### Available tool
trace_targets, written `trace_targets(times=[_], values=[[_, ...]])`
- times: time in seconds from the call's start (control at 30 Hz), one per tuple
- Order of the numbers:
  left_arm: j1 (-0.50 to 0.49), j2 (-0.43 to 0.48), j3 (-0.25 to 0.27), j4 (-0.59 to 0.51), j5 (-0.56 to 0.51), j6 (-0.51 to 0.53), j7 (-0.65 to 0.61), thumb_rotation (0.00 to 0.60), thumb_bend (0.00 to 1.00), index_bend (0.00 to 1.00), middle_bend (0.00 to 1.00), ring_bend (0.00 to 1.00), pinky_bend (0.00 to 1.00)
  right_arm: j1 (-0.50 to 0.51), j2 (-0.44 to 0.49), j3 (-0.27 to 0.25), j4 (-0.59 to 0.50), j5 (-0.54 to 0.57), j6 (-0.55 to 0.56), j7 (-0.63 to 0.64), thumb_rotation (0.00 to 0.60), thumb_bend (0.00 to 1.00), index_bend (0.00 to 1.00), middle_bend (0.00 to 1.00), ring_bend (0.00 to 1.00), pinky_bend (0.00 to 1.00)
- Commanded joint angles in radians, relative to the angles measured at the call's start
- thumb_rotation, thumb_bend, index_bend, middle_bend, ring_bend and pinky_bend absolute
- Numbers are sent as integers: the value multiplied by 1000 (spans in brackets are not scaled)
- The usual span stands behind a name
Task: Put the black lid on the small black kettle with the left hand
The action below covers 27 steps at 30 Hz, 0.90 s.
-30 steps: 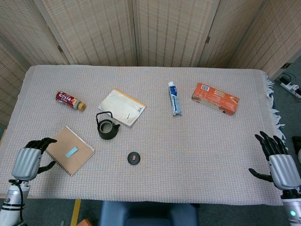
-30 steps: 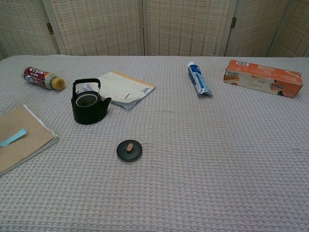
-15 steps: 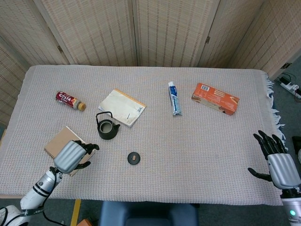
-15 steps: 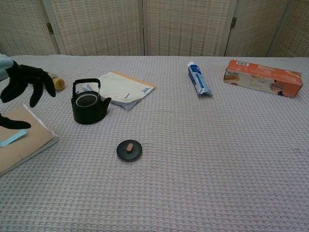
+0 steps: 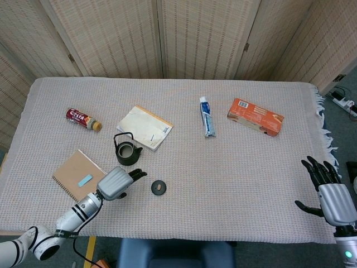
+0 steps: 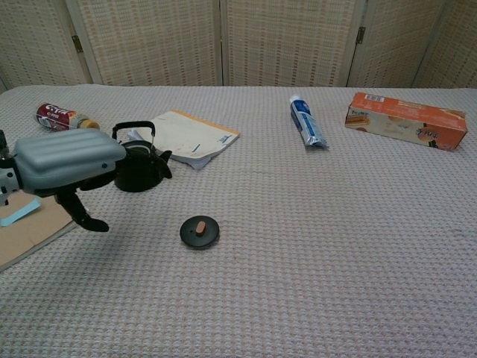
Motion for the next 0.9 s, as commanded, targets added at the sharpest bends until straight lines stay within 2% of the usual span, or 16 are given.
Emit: trace_targets(times=[0.03, 0.4, 0.9], values=[[-28, -34, -4, 5, -32, -35, 44, 600, 115, 178, 221, 778, 761, 1, -1, 0, 2, 0, -2, 2, 600, 0, 42, 48, 111, 21], [-97, -135, -13, 65, -80, -91, 126, 600, 116, 184, 221, 777, 761, 0, -1, -2, 9, 3, -1, 12, 600, 0, 43, 47, 120, 21], [-142, -194, 3, 98, -123, -112, 217, 600, 115, 241, 221, 777, 761, -13, -5, -9, 27, 9, 8, 37, 600, 0, 43, 47, 125, 21]])
